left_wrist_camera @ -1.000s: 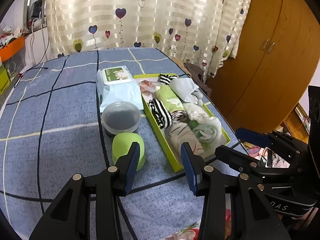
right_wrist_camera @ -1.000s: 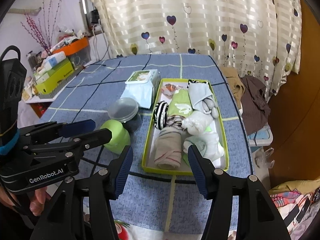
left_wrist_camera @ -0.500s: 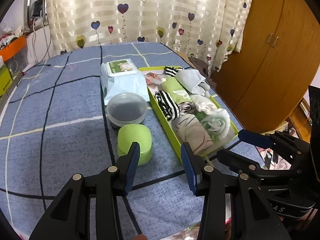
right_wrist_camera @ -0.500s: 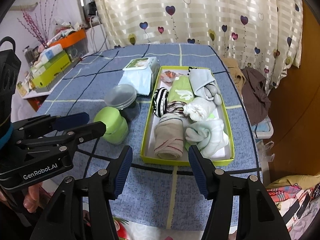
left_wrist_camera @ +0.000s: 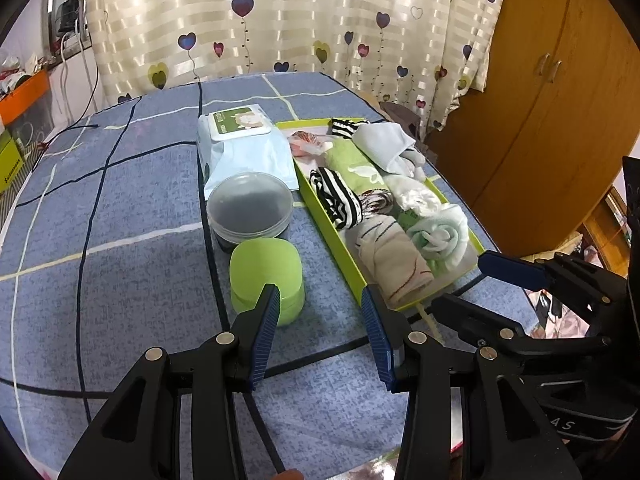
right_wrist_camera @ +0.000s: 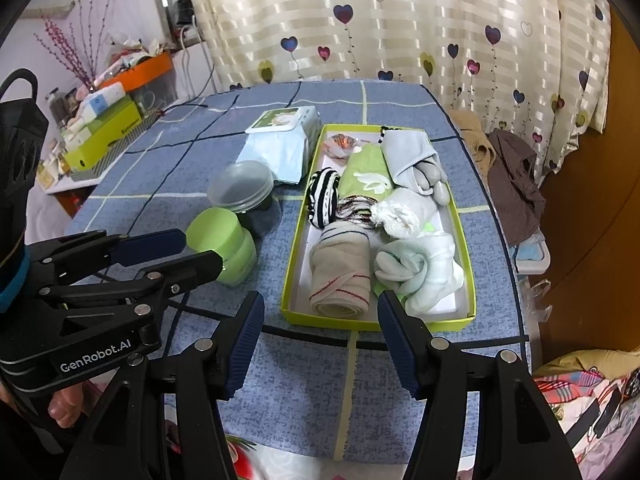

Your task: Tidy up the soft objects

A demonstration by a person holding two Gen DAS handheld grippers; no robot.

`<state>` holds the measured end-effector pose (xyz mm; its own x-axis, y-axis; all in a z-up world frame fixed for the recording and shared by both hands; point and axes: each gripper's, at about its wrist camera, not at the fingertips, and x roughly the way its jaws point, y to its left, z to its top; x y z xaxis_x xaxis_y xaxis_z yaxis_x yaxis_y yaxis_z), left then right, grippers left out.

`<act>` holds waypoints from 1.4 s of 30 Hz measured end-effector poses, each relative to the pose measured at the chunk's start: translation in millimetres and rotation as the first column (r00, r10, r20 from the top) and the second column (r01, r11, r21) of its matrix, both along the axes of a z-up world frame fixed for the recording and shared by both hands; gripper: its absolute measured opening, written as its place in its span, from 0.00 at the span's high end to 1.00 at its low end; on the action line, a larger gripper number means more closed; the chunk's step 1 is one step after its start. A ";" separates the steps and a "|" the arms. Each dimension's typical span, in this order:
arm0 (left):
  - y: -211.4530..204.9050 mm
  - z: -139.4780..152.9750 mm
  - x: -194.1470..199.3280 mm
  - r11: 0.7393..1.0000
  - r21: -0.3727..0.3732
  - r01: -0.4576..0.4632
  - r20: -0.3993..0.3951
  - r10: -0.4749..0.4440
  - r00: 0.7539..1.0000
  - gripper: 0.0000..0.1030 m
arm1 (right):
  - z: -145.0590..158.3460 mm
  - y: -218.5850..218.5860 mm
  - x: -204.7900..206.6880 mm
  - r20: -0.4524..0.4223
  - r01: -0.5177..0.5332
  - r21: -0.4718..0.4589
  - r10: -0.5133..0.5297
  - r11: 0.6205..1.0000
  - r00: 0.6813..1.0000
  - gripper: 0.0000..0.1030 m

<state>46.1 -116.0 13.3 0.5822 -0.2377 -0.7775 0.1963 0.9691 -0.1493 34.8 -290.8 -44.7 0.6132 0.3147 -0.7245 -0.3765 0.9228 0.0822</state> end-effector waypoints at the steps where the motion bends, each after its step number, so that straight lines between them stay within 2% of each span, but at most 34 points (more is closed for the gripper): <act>1: 0.2 -0.3 0.0 1.000 -0.001 0.000 0.000 0.000 1.000 0.57 | -0.7 -0.2 0.4 -0.002 0.001 0.000 -0.001 1.000 1.000 0.43; 42: 1.4 -6.2 3.4 1.000 0.024 -0.007 -0.018 0.007 1.000 0.57 | -5.2 -1.3 2.9 -0.009 0.002 0.002 -0.002 1.000 1.000 0.42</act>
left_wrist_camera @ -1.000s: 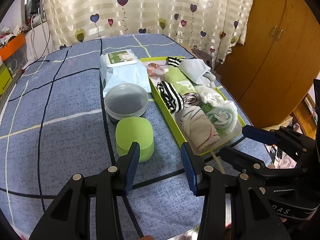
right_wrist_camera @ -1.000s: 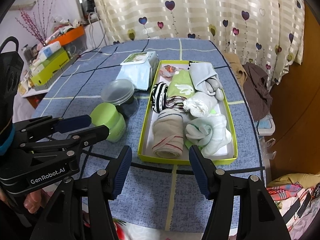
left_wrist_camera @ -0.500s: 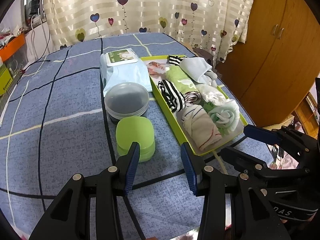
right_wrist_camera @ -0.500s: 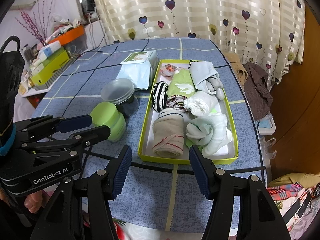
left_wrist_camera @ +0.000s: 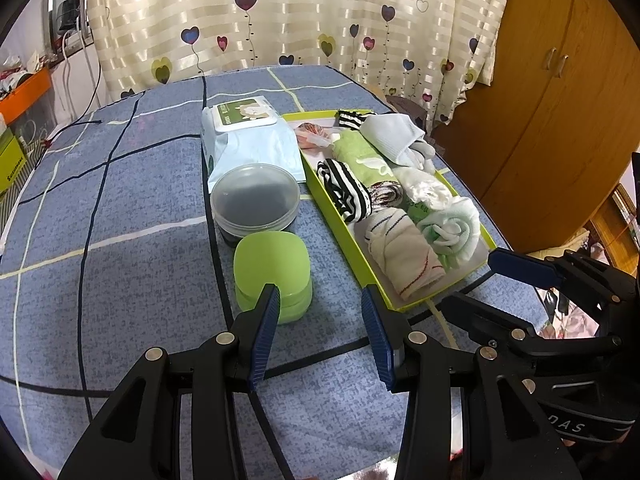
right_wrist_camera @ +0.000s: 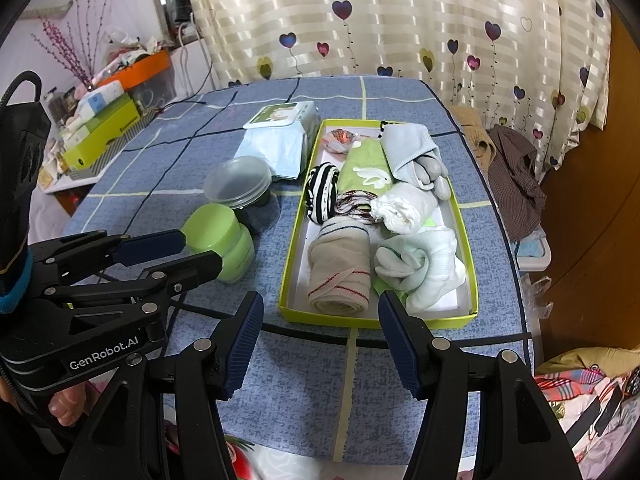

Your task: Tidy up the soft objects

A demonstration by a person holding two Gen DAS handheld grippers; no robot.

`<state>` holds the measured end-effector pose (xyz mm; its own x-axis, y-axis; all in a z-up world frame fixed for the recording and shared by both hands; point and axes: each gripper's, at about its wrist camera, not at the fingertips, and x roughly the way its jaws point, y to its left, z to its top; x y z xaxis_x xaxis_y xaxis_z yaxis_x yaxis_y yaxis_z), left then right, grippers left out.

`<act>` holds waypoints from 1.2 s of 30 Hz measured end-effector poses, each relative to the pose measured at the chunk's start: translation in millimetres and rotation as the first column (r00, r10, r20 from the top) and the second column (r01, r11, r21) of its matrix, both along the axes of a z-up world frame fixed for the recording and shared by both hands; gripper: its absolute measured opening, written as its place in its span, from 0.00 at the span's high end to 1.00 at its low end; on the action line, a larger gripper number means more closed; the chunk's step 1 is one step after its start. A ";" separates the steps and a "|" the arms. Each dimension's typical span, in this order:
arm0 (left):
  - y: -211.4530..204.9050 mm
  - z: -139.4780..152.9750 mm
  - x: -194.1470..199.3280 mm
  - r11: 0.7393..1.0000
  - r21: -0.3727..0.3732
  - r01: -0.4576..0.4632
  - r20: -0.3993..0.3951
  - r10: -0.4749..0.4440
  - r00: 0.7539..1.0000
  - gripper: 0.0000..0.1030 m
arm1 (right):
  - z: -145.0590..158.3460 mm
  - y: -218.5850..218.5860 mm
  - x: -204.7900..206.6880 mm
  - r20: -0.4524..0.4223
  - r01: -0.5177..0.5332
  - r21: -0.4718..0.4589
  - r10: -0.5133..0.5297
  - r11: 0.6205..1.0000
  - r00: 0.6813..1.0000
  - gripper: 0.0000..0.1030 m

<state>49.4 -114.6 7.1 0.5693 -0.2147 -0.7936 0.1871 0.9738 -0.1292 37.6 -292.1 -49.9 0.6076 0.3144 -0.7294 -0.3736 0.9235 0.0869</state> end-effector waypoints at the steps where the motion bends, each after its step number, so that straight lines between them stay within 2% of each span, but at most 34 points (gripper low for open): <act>1: -0.4 -0.2 -0.2 1.000 0.001 0.000 0.000 0.000 1.000 0.57 | -0.3 0.0 0.0 0.000 0.000 0.000 0.000 1.000 1.000 0.42; 36: -1.4 -2.1 -0.2 1.000 0.001 0.003 -0.006 -0.003 1.000 0.57 | -0.1 1.6 -0.8 0.000 0.000 0.000 0.000 1.000 1.000 0.41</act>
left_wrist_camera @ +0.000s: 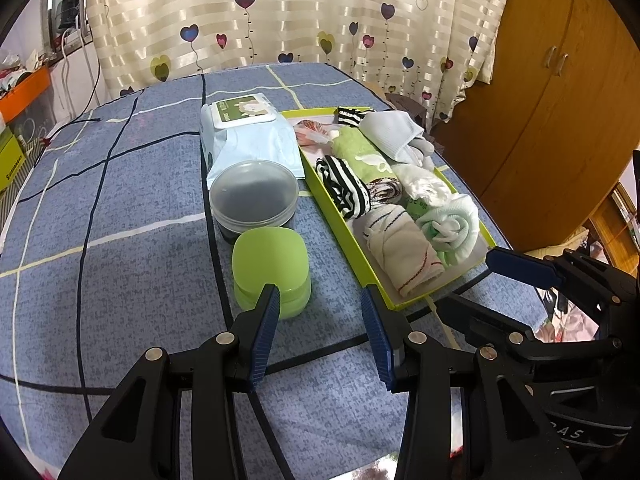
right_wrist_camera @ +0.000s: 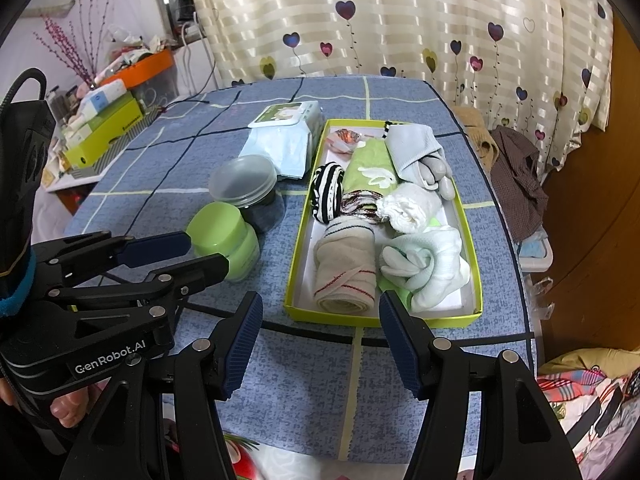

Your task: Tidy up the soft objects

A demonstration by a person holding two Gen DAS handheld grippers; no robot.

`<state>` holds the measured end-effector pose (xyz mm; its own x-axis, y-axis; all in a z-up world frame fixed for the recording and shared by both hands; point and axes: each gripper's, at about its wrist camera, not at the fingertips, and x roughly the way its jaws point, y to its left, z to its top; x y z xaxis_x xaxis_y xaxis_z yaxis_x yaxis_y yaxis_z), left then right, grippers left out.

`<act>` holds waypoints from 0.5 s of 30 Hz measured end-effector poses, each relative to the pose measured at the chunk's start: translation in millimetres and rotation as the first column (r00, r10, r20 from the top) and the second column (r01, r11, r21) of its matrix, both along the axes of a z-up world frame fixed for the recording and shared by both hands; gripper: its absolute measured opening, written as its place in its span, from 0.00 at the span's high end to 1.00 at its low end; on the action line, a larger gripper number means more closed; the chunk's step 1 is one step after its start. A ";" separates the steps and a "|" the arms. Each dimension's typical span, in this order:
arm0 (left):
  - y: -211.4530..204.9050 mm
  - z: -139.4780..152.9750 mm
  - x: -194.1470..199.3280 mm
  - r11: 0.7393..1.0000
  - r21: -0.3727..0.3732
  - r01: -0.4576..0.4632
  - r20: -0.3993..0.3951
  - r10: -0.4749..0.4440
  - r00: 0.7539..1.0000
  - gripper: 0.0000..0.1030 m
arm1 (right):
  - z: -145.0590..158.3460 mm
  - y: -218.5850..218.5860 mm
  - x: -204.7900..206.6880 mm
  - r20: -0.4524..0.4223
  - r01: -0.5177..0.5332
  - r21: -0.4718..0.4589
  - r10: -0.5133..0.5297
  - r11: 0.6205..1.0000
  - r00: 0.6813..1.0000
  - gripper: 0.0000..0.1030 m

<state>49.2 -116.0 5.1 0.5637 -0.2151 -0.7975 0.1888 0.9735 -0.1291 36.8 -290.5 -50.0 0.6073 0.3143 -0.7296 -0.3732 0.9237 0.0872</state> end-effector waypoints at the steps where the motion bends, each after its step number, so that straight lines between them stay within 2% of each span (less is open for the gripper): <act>1: -0.4 -0.1 -0.2 1.000 0.000 0.000 0.000 0.000 1.000 0.57 | -0.1 0.1 0.0 0.000 -0.001 0.000 0.001 1.000 1.000 0.41; 15: -0.6 0.0 0.0 1.000 0.002 0.000 0.002 0.000 1.000 0.57 | -1.3 2.6 -0.5 0.000 -0.004 -0.001 0.004 1.000 1.000 0.40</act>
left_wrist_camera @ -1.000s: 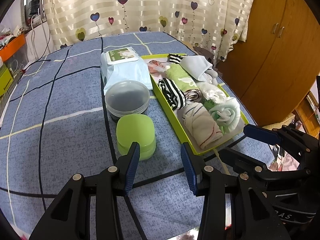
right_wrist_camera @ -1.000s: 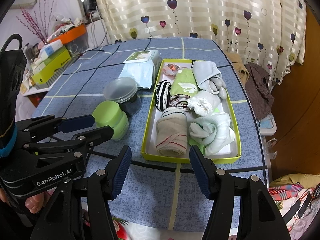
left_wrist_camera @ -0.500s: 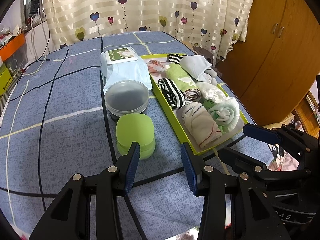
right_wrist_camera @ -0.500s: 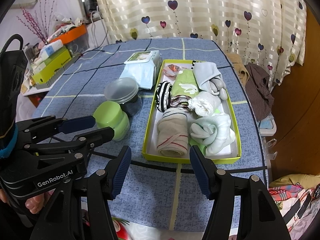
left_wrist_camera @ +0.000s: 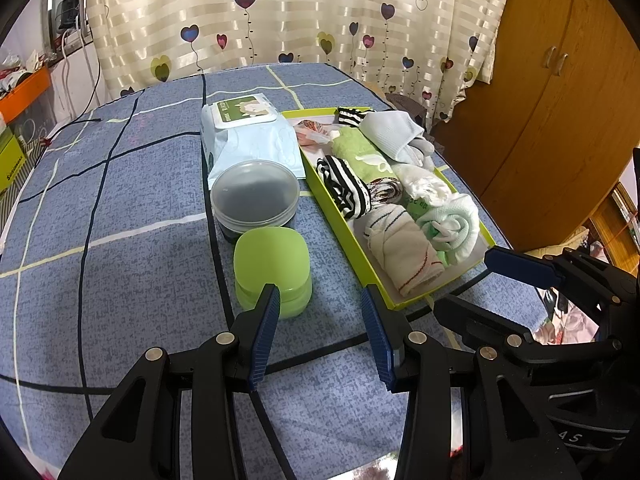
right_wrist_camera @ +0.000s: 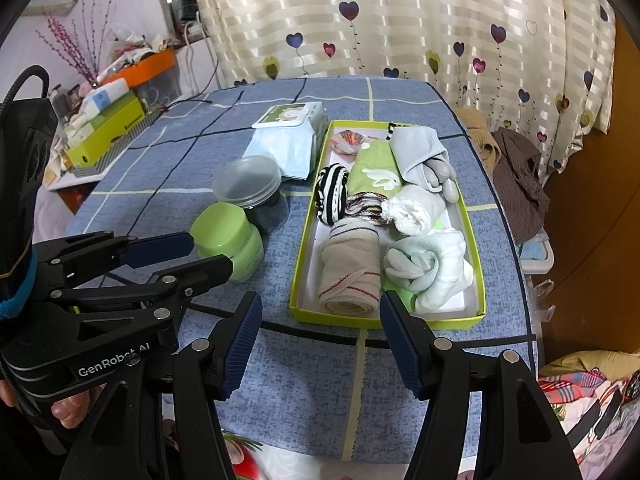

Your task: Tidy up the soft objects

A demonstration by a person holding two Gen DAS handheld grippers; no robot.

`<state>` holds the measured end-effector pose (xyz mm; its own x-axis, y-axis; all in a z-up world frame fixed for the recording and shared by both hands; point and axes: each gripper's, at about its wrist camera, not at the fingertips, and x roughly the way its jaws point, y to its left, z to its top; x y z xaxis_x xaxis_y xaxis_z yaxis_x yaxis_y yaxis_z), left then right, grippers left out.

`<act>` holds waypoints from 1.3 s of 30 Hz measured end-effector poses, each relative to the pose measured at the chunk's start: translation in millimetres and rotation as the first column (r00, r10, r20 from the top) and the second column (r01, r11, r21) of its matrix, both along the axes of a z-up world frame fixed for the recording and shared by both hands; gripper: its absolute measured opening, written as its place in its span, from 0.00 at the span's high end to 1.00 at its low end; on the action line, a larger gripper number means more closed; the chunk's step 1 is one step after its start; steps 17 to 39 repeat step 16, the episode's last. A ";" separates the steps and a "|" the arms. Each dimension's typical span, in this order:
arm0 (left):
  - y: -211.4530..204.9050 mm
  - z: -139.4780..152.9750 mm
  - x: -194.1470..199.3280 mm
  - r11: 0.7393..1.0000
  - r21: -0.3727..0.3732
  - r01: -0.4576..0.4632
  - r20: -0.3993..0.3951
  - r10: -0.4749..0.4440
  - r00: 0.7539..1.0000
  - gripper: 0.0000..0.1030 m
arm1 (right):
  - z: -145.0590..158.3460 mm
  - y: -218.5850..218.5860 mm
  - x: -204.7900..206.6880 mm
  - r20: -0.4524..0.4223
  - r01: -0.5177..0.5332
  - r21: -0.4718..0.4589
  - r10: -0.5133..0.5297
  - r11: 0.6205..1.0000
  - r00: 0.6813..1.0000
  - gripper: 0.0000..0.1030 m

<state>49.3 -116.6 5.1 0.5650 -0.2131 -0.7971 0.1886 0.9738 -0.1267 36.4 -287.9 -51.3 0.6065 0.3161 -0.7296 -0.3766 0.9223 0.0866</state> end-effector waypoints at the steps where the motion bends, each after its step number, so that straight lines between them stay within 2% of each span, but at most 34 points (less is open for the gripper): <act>1: 0.5 0.2 0.0 1.000 -0.001 0.001 0.000 -0.001 1.000 0.57 | -0.2 0.0 0.0 0.000 0.000 0.000 0.000 1.000 1.000 0.40; 39: -0.4 -0.2 -0.1 1.000 -0.009 0.013 0.003 -0.013 1.000 0.57 | -0.4 3.0 1.0 0.000 0.002 0.002 -0.002 1.000 1.000 0.40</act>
